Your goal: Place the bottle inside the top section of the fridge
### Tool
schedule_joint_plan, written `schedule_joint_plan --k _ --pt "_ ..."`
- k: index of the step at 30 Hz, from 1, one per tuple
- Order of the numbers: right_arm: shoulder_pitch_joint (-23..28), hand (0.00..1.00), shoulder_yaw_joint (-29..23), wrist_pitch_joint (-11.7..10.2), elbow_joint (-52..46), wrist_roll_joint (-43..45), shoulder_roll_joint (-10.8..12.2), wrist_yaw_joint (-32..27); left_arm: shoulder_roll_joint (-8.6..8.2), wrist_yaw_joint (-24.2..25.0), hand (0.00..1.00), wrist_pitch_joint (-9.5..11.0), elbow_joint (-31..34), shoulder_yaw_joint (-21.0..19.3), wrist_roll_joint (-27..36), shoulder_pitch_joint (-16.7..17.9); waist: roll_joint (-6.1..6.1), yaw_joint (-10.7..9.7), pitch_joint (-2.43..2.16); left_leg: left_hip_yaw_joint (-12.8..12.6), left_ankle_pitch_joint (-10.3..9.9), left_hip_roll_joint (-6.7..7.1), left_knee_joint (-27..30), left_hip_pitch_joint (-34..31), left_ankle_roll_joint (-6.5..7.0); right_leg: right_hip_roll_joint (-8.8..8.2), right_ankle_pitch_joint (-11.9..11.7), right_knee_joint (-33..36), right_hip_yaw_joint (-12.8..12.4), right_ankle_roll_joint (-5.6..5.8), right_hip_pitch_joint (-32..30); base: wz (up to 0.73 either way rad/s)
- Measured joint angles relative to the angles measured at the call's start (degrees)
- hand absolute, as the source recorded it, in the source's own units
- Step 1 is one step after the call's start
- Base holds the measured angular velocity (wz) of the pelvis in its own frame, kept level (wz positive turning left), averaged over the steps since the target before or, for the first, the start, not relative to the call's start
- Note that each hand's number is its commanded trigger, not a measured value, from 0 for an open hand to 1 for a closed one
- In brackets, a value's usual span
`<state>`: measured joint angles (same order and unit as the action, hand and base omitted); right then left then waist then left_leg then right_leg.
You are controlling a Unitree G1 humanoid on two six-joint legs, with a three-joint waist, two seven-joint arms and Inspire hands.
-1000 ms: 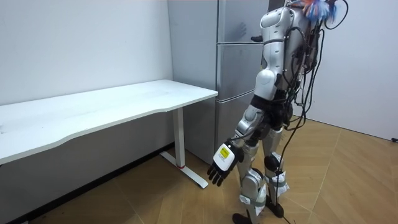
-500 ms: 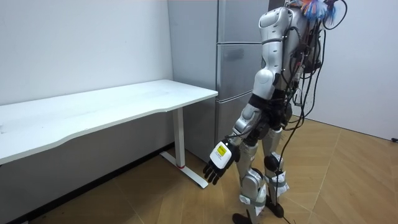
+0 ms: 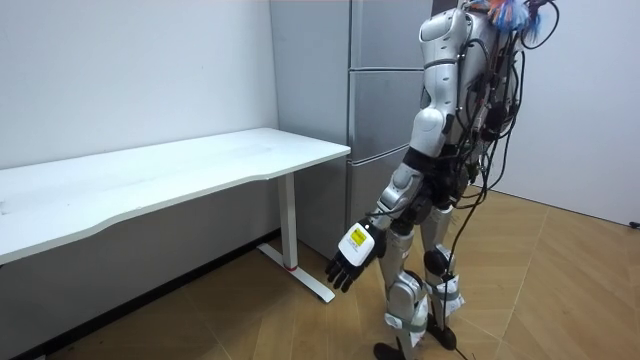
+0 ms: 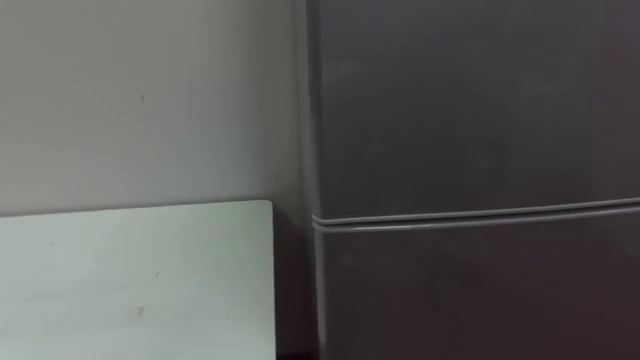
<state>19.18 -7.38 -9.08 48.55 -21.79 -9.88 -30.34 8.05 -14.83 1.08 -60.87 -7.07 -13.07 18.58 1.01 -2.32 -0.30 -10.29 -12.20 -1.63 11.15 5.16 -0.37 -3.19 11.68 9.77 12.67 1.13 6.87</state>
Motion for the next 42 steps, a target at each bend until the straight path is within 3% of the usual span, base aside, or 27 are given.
schedule_joint_plan --k 6,19,30,34,42 --pt "-0.6 0.00 2.2 1.1 5.2 7.7 1.0 6.8 -0.38 0.3 0.00 0.1 0.2 0.6 -0.3 -0.3 -0.24 0.6 0.07 -0.2 -0.1 0.00 0.0 0.0 0.06 -0.03 0.0 0.0 -0.2 0.01 -0.1 -0.01" --pt "-5.0 0.00 10.6 1.5 5.2 17.5 1.7 17.5 -0.59 0.6 0.00 0.2 1.9 3.9 -4.1 -1.5 -0.84 1.4 0.07 0.4 0.0 0.21 -0.2 -0.2 0.07 -0.14 0.0 -0.1 0.5 0.06 0.1 0.02" --pt "-5.5 0.00 11.2 2.0 5.8 17.8 2.0 22.0 -0.82 1.9 0.00 0.9 2.9 3.9 -5.1 -3.7 -0.85 2.5 0.19 2.6 -0.1 0.64 0.6 -1.6 0.18 -0.60 0.2 -0.2 3.0 0.34 0.3 0.10" --pt "-6.2 0.00 11.2 3.8 7.8 17.2 2.3 24.7 -0.83 3.0 0.00 0.2 2.9 4.0 -5.0 -3.0 -0.64 2.6 0.22 2.6 -0.1 0.67 0.6 -1.7 0.20 -0.64 0.2 -0.2 3.1 0.37 0.1 0.02" --pt "-7.5 0.00 11.1 4.2 11.6 12.8 2.6 28.9 -0.85 4.6 0.00 0.1 2.9 4.0 -4.5 -3.3 0.09 2.6 0.14 2.6 -0.1 0.68 0.6 -1.9 0.20 -0.59 0.2 -1.0 3.2 0.35 0.1 0.00"
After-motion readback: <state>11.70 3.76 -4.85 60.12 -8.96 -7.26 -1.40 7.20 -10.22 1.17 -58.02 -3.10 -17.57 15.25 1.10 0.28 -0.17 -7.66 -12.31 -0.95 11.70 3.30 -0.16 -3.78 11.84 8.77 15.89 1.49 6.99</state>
